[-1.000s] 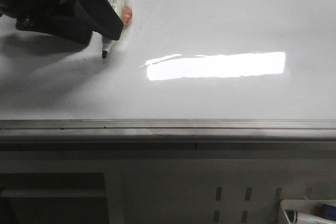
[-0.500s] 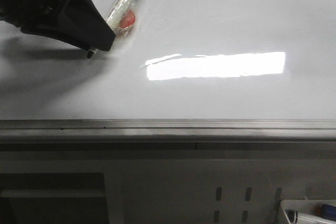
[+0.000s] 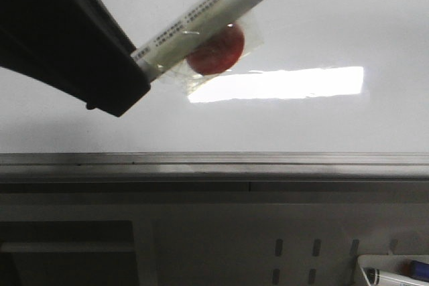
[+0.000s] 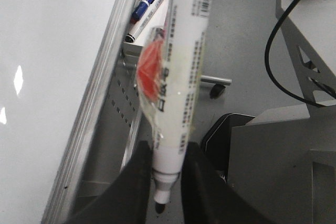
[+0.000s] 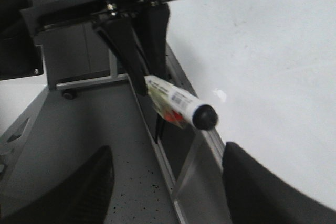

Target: Write number 4 on whiteboard

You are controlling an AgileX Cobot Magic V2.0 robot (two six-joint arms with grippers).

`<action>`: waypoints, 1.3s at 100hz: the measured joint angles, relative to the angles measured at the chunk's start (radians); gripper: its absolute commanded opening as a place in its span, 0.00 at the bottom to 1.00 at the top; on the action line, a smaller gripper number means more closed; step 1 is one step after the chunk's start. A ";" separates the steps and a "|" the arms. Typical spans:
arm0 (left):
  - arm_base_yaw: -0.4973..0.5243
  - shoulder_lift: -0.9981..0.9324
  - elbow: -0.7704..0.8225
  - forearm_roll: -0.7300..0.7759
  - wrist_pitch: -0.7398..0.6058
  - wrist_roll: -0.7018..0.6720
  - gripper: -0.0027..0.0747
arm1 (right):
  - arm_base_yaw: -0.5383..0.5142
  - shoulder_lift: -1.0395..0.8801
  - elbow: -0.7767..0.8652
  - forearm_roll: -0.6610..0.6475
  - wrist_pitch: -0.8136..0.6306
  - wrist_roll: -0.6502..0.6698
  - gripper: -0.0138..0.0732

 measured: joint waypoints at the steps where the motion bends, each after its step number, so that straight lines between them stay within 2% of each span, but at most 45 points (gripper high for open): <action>1: 0.000 0.000 0.000 0.000 0.000 0.000 0.01 | 0.010 0.006 0.000 0.000 0.000 -0.003 0.62; 26: -0.002 0.000 0.000 0.000 0.018 0.080 0.01 | 0.152 0.102 -0.016 0.003 -0.075 -0.041 0.62; 47: -0.002 -0.011 0.000 0.026 0.057 0.199 0.01 | 0.214 0.139 -0.019 0.009 -0.122 -0.045 0.62; 79: -0.004 -0.052 -0.001 -0.008 0.072 0.259 0.01 | 0.224 0.122 -0.104 -0.026 -0.188 -0.045 0.62; 103: -0.004 -0.052 -0.001 -0.010 0.074 0.292 0.01 | 0.224 0.167 -0.110 -0.045 -0.076 -0.046 0.62; 130: -0.004 -0.052 -0.001 -0.092 0.074 0.398 0.01 | 0.224 0.268 -0.110 -0.037 -0.061 -0.046 0.62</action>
